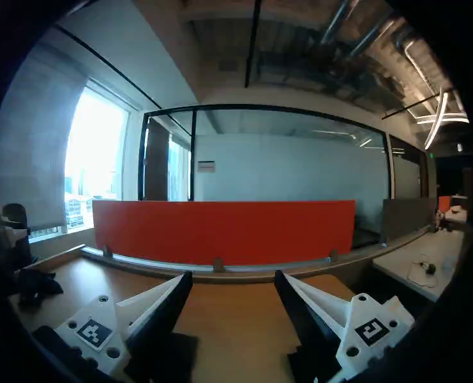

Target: Fold towel

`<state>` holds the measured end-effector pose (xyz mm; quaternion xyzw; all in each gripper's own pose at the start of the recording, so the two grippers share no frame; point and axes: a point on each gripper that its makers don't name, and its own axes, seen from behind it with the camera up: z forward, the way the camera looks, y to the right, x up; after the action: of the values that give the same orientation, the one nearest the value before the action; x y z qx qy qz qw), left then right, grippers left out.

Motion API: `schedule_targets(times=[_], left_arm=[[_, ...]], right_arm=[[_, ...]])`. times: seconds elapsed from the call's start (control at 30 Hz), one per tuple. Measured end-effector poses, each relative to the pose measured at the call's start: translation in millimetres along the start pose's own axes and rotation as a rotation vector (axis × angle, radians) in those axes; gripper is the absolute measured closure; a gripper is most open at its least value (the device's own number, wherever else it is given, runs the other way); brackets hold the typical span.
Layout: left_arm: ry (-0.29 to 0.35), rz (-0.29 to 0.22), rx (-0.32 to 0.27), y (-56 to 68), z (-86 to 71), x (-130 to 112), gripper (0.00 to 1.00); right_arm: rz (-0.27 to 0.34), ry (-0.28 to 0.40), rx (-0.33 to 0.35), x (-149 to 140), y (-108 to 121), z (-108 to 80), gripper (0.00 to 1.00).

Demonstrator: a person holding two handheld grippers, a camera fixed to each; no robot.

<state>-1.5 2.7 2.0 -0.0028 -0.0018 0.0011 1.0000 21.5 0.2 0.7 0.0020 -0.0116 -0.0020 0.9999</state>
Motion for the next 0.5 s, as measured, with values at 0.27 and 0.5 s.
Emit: schedule_targets(times=[0.27,0.5], left_arm=[[-0.057,0.029,-0.091,27.7,10.8,-16,0.06],[-0.104,0.029,-0.179,50.8,11.1,-24,0.06]], right_arm=[[-0.033,-0.075,0.115,-13,-27,2.9,0.01],[-0.068,-0.133,0.241,-17,-58,1.8,0.00]])
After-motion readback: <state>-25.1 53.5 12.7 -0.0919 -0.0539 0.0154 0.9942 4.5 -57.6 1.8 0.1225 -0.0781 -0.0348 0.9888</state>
